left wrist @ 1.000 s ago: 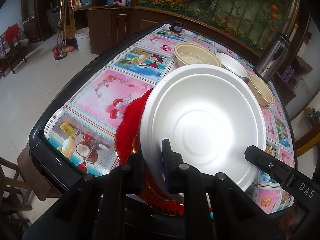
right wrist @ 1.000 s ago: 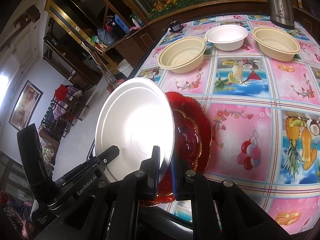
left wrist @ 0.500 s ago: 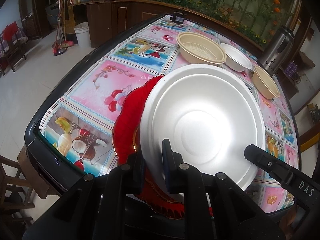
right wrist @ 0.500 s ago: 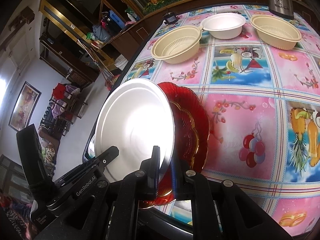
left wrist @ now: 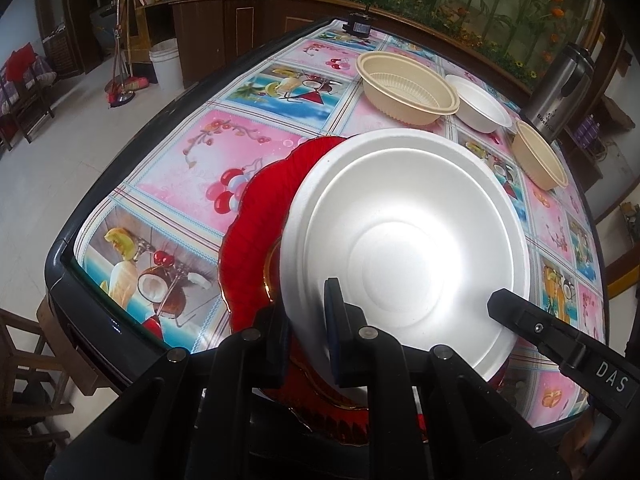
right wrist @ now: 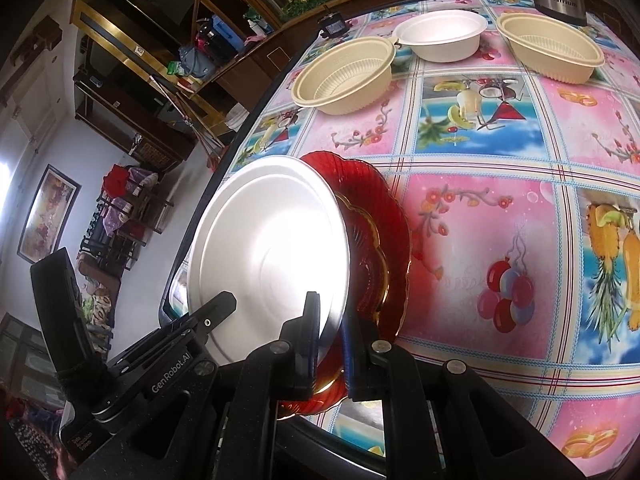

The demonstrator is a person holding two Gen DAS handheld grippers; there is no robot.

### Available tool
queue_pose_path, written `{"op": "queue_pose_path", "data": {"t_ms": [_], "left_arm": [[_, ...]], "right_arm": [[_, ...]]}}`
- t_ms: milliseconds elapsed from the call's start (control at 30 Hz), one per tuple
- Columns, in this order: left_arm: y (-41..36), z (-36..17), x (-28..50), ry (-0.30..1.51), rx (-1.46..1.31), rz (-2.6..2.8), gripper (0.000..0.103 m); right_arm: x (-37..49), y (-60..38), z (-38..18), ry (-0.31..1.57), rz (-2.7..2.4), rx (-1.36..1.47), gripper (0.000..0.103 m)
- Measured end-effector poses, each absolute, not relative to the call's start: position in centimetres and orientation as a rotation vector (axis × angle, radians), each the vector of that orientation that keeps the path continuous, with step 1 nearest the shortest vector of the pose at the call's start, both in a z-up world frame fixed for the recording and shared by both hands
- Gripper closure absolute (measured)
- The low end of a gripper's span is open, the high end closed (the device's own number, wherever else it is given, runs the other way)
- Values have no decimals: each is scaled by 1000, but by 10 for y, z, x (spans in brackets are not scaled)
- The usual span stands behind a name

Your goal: Organize plates and bowls

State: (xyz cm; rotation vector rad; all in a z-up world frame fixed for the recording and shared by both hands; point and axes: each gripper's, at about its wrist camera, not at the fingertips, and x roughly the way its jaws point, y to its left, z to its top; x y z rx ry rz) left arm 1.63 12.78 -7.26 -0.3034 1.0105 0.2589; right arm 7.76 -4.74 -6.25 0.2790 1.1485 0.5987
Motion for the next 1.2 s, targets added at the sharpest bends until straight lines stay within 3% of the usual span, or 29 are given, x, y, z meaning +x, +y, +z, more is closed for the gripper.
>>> {"op": "queue_pose_path", "data": {"t_ms": [1100,1200], "left_arm": [[126,-76,22,1028,-305,258,89],[126,-74,20,1024,-315,248,76]], "right_arm": [[80,-44,-65,1162,579,267,89],[79,-45,-64,1157,574,265,88]]}}
